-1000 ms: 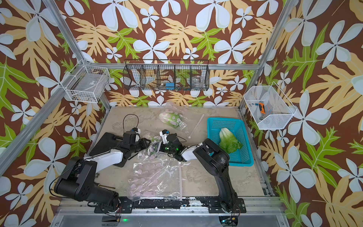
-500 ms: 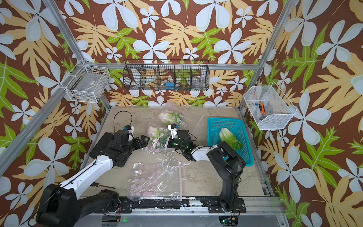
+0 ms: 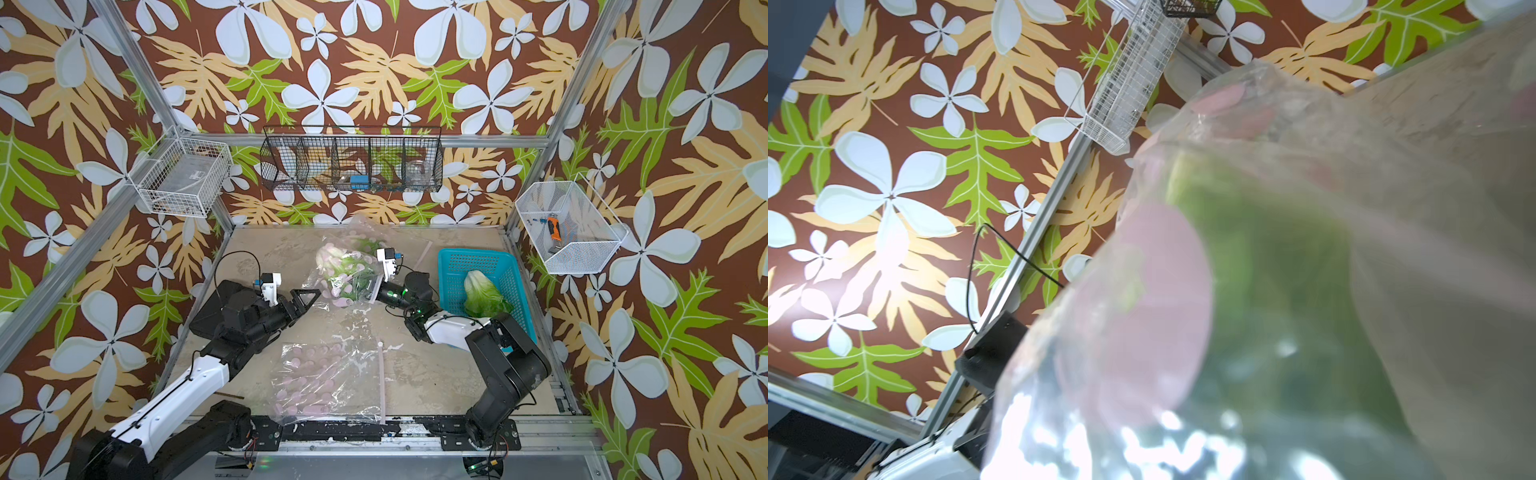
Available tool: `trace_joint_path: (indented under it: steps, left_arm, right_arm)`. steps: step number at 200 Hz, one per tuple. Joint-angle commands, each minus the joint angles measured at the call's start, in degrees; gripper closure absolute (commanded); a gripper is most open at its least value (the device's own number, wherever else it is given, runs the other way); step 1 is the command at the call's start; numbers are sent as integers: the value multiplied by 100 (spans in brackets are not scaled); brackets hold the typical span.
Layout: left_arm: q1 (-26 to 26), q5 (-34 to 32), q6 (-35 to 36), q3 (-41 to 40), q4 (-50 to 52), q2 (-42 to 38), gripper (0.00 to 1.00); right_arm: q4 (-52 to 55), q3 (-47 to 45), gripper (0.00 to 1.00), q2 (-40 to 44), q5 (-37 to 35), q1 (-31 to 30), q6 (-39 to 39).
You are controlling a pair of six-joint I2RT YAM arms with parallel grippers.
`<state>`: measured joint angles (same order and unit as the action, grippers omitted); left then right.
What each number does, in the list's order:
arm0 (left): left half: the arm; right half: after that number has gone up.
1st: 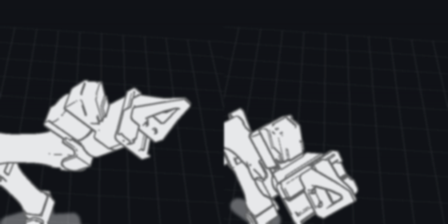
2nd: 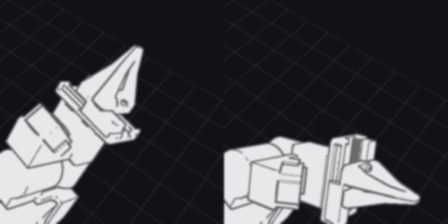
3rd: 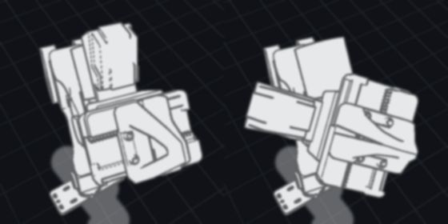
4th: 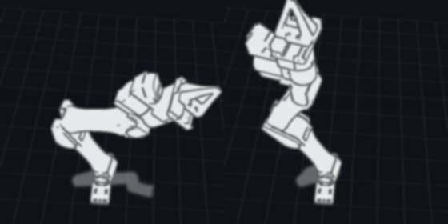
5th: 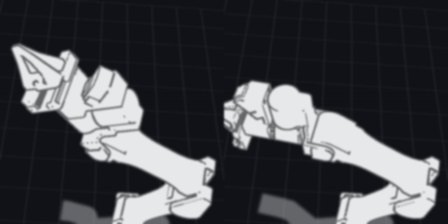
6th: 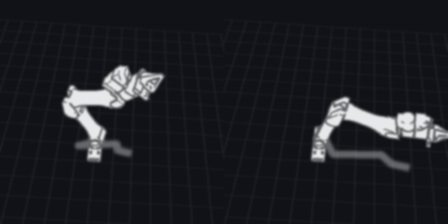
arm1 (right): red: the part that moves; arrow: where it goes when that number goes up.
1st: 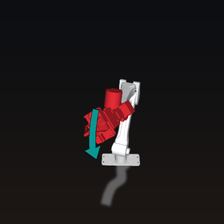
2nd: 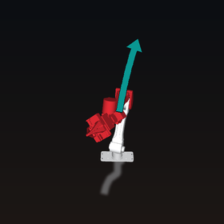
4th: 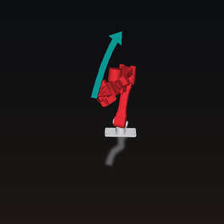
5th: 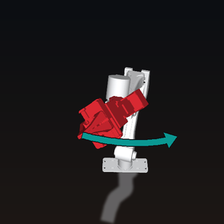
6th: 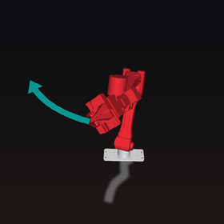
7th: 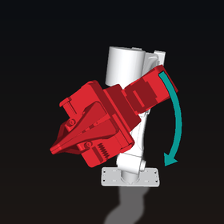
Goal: Open the zip-top bag and take out the chinese cabbages
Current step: Adjust the zipper food storage bag at the center of the board.
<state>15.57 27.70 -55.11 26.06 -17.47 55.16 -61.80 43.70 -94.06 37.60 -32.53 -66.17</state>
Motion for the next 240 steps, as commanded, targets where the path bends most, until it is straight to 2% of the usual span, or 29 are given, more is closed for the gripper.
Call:
trace_joint_path:
  steps: [1,10,25,41,55,77,95,109,139,158,186,240]
  left_arm:
    - [6,296,-696,-148,-994,85,0]
    - [1,267,-782,-163,-1145,126,3]
    - [3,266,-866,-148,-1388,224,15]
    - [0,276,-939,-124,-1551,362,34]
    - [-1,305,-914,-102,-1584,511,55]
    - [2,230,-791,-184,-1756,743,69]
    - [4,255,-499,-145,-1819,961,83]
    - [6,209,4,12,-1435,1098,98]
    - [3,-443,1106,333,-461,1247,100]
    - [-8,-926,1494,406,-169,1315,100]
    - [-18,-1285,1761,508,42,1509,100]
    - [-84,-1767,1969,656,299,1727,100]
  right_arm:
    - [-443,-2,100,74,156,1,-340]
    - [-417,-2,100,113,200,1,-376]
    - [-398,-18,100,163,304,1,-413]
    - [-293,-46,100,233,368,6,-410]
    - [-132,-35,100,296,449,1,-356]
    - [282,28,100,399,656,1,-138]
    - [713,50,100,497,833,1,135]
    - [1298,80,100,624,904,1,564]
    - [3145,352,100,855,842,1,1874]
    - [3756,431,100,963,801,1,2393]
    - [4222,418,100,1012,839,1,2809]
    - [5174,514,100,1035,354,1,3591]
